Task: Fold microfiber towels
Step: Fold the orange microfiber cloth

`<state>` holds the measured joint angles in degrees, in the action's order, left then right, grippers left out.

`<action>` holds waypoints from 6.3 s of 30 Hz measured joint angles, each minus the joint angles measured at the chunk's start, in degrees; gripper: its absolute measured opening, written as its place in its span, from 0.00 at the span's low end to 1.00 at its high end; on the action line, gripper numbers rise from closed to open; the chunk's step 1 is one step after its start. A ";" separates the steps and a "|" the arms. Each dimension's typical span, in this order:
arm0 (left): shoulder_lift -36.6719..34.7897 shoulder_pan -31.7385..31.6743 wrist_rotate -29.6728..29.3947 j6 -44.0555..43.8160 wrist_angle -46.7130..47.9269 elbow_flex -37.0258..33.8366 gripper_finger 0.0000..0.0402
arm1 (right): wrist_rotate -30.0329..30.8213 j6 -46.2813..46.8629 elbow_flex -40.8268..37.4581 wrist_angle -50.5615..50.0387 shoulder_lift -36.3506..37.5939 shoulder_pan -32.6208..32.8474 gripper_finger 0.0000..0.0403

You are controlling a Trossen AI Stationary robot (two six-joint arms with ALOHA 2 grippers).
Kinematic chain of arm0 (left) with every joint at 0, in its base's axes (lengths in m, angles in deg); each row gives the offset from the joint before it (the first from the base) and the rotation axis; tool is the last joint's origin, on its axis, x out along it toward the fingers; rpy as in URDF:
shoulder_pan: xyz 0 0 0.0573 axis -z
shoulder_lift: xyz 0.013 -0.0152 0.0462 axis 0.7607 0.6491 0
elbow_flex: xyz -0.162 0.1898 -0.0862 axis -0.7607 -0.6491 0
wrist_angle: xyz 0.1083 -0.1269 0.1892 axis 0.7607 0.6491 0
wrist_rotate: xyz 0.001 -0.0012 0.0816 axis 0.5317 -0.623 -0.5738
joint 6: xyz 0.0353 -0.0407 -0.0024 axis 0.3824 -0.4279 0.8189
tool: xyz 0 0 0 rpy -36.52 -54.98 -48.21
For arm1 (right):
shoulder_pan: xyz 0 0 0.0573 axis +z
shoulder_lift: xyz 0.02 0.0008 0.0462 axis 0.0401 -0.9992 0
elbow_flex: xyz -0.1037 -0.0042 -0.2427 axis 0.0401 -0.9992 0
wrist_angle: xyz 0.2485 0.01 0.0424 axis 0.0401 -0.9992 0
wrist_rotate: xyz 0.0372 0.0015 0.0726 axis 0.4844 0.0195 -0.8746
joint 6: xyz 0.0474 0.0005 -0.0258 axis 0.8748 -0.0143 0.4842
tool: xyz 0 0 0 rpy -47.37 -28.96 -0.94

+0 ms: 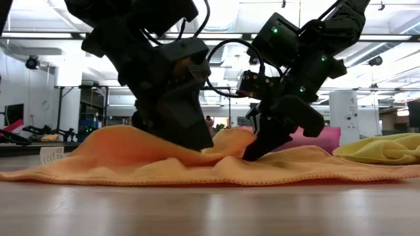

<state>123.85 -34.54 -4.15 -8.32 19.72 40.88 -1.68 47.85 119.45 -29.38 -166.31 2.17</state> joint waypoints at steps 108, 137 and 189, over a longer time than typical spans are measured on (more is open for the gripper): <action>-9.36 -0.23 -23.28 23.22 5.30 -9.35 0.47 | -0.04 3.12 0.00 -1.28 0.02 0.00 0.02; -18.37 -0.55 -28.36 27.65 18.49 -9.24 0.00 | -0.04 3.24 -0.03 -0.94 0.02 0.00 0.02; -11.06 -2.86 -9.98 14.14 15.20 -12.45 0.31 | 5.11 5.05 0.63 -15.00 12.04 -1.15 0.02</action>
<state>112.79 -37.40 -14.13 5.82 34.92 28.43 3.43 52.89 120.09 -44.37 -154.27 1.02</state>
